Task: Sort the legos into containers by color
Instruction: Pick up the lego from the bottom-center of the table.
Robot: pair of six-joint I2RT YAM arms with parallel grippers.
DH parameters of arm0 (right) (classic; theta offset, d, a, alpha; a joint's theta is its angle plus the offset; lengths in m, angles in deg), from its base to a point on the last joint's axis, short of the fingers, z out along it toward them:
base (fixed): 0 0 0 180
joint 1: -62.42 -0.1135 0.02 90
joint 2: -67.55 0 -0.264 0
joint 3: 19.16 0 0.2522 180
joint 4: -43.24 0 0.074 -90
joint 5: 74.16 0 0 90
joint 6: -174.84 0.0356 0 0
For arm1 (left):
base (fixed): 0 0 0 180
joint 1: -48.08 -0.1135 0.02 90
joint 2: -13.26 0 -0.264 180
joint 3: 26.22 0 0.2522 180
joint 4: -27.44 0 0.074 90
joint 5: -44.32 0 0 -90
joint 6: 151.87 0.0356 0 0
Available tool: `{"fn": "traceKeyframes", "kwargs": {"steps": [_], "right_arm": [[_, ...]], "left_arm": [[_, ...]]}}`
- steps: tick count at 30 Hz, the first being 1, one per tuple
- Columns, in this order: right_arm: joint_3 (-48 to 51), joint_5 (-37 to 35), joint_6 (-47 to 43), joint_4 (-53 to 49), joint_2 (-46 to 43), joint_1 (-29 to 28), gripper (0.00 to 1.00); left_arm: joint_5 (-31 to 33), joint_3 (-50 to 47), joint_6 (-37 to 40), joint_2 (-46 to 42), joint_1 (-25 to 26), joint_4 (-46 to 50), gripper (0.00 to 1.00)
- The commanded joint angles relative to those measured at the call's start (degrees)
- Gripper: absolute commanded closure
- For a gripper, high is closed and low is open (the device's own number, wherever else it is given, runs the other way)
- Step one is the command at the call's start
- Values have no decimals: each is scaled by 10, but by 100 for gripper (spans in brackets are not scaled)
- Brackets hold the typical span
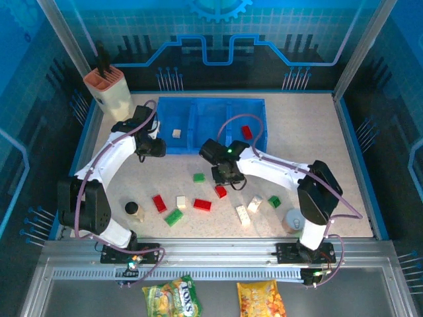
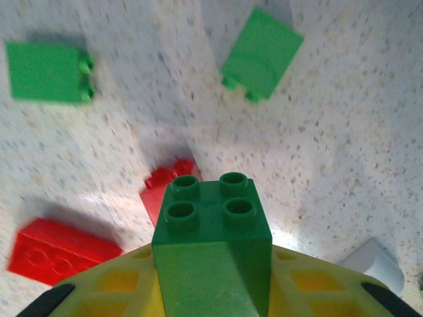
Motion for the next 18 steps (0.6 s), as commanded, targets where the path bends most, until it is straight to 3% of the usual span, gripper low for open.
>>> {"fn": "traceKeyframes", "kwargs": {"steps": [1,18], "right_arm": [[-61,-41,48,-17,40,-3,64],[-353,-45,-9,-55,215,71,66]], "left_arm": [[-7,-10,2,1,-5,-5,52],[-14,-14,-2,-6,-4,-10,52]]}}
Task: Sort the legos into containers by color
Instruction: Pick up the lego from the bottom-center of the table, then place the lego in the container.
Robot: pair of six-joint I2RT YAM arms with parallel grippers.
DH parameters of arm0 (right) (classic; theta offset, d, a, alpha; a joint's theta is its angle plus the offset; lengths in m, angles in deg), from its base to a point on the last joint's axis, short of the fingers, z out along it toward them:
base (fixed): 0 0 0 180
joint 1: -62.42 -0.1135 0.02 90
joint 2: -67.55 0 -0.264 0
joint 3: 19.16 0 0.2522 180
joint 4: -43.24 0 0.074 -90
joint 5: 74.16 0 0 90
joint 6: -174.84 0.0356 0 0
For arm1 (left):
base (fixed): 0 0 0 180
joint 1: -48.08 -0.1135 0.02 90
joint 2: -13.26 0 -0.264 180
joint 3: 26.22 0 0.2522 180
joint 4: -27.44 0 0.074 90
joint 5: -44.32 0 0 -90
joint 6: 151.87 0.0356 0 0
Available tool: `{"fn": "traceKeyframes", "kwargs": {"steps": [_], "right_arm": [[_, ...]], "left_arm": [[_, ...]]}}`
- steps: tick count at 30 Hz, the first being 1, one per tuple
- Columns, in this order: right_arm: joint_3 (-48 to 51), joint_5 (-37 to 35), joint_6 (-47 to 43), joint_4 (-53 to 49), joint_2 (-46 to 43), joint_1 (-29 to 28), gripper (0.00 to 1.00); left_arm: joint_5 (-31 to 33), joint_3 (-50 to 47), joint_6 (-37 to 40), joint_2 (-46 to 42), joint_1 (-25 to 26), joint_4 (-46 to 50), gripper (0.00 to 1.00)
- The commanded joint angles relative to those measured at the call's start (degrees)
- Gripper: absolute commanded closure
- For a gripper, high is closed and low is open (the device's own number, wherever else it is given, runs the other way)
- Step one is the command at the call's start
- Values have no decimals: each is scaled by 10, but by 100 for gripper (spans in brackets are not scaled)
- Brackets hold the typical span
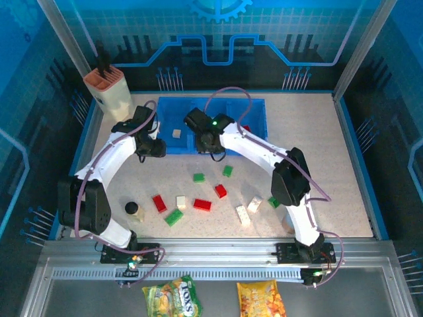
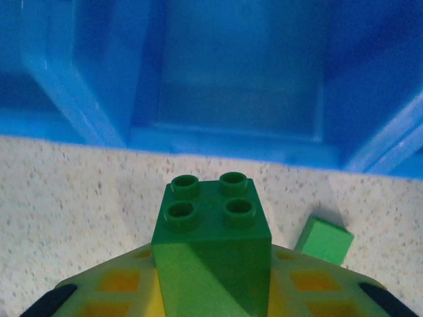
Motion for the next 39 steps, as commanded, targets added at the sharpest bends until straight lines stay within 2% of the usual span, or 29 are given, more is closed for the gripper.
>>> {"fn": "traceKeyframes", "kwargs": {"steps": [1,12,25,39], "right_arm": [[-49,-6,-17,-27,37,25,66],[-164,-10,-68,-1,142,69,65],[-236,6,-76,42,237,92,65],[-264,10,-71,47,277,99,62]], "left_arm": [[-13,-8,-2,-6,-4,-3,52],[-23,-9,-6,-9,-4,-9,52],[-35,-10,-9,-5,-4,-15,52],[-35,-10,-9,-6,-4,-15,52]]}}
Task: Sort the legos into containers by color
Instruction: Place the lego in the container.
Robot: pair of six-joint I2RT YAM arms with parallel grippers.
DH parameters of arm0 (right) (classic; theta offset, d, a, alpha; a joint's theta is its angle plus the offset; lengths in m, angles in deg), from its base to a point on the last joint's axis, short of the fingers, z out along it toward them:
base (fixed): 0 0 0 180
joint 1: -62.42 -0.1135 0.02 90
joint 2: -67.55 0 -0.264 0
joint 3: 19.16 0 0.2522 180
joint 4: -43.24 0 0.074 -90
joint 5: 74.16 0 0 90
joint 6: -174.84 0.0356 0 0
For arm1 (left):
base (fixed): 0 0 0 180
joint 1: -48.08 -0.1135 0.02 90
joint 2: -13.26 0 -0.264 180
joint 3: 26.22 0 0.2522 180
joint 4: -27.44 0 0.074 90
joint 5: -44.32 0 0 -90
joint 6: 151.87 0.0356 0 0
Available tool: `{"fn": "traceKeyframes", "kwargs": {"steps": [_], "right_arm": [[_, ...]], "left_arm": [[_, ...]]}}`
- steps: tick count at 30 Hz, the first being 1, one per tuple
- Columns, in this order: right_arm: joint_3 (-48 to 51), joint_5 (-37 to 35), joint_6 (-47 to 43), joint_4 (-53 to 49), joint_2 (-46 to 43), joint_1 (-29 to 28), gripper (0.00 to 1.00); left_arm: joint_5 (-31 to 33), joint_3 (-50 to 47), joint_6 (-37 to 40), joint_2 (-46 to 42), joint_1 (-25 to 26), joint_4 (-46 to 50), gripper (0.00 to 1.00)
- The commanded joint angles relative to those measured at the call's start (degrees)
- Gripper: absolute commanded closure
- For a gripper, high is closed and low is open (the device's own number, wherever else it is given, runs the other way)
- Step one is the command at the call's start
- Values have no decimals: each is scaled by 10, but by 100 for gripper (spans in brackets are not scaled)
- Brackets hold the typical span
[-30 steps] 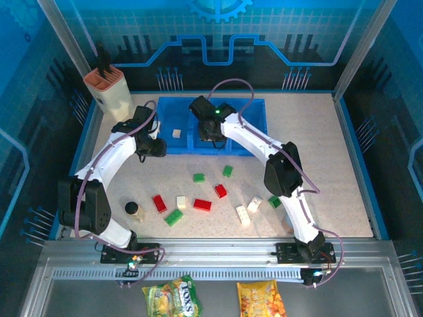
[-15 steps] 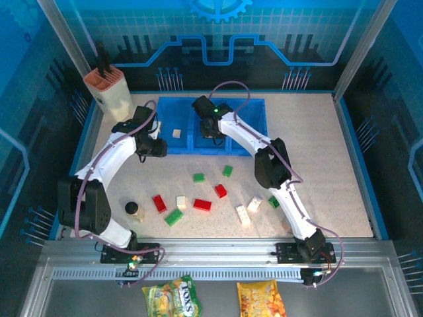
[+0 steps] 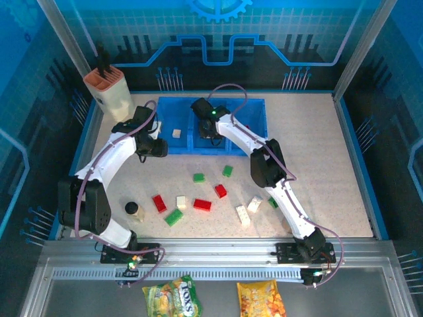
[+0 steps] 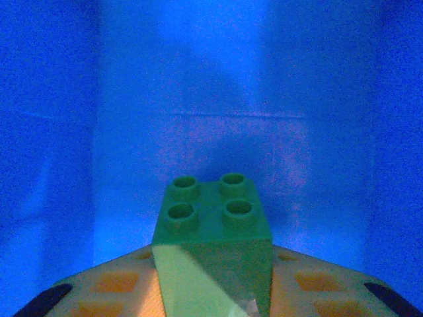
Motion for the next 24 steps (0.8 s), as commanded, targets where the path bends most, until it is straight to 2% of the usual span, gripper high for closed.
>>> {"fn": "traceKeyframes", "kwargs": {"steps": [1,24], "right_arm": [[-19,4,0,1,14,8,62],[-23,19,-7,14,-6,9,56]], "left_arm": [[-11,-7,-8,-6,-4,-3,52],[-10,-7,-8,-8,-4,-3,52]]}}
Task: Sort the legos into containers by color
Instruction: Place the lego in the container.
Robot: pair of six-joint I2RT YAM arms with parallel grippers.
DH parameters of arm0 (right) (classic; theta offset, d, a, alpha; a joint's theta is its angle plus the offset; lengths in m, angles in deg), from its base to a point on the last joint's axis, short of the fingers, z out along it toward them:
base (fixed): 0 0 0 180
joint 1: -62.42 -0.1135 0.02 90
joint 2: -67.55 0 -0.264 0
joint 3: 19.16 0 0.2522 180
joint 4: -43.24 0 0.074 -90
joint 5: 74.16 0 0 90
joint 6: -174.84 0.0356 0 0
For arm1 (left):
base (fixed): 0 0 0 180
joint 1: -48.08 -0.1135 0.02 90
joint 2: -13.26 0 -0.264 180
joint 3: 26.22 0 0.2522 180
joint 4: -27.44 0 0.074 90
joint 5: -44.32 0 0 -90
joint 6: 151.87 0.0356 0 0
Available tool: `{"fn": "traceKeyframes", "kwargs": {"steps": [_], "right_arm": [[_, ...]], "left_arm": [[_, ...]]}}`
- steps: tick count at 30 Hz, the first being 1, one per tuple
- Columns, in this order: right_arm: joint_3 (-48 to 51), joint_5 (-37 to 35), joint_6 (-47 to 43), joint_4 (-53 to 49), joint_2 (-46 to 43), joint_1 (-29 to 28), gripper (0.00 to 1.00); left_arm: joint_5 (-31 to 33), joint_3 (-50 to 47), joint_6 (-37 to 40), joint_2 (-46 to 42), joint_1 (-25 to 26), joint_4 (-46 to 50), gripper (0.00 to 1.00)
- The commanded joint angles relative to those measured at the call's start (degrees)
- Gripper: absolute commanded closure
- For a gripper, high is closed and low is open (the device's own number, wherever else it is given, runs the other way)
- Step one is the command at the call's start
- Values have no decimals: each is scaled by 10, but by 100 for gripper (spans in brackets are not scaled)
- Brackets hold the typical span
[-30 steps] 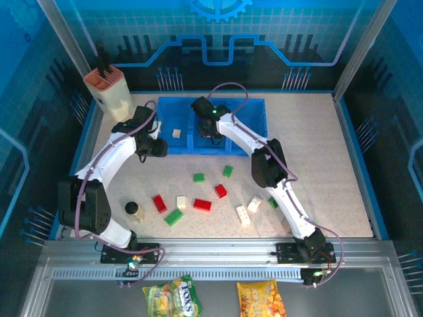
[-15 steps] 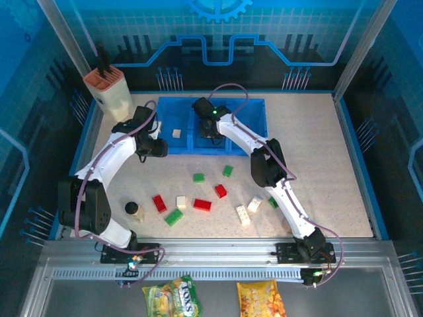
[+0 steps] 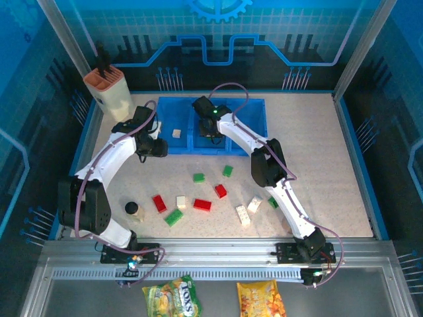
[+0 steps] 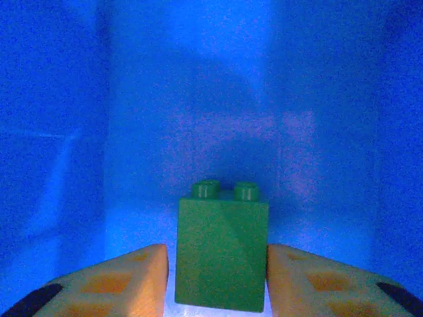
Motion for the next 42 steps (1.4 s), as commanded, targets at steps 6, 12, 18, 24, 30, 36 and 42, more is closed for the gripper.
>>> {"fn": "traceKeyframes", "kwargs": {"steps": [6,12,18,24,30,36,42], "right_arm": [[-15,-8,-14,-8,-27,3,54],[11,-7,-29,-8,-66,1,54],[52,3,-51,-14,-119,-3,53],[119,21,-70,-15,-192,-9,53],[242,32,-72,6,-284,-16,53],[354,49,-66,22,-360,-21,53],[425,61,-70,6,-405,-40,53]], "left_arm": [[-10,-7,-8,-9,-4,-2,52],[-12,-7,-12,-10,-4,-2,52],[-15,1,-12,-10,-4,8,52],[-18,13,-13,-15,-4,22,52],[-21,27,-30,-19,1,48,51],[-24,17,-56,-31,6,77,51],[-22,-17,-70,-50,7,82,51]]}}
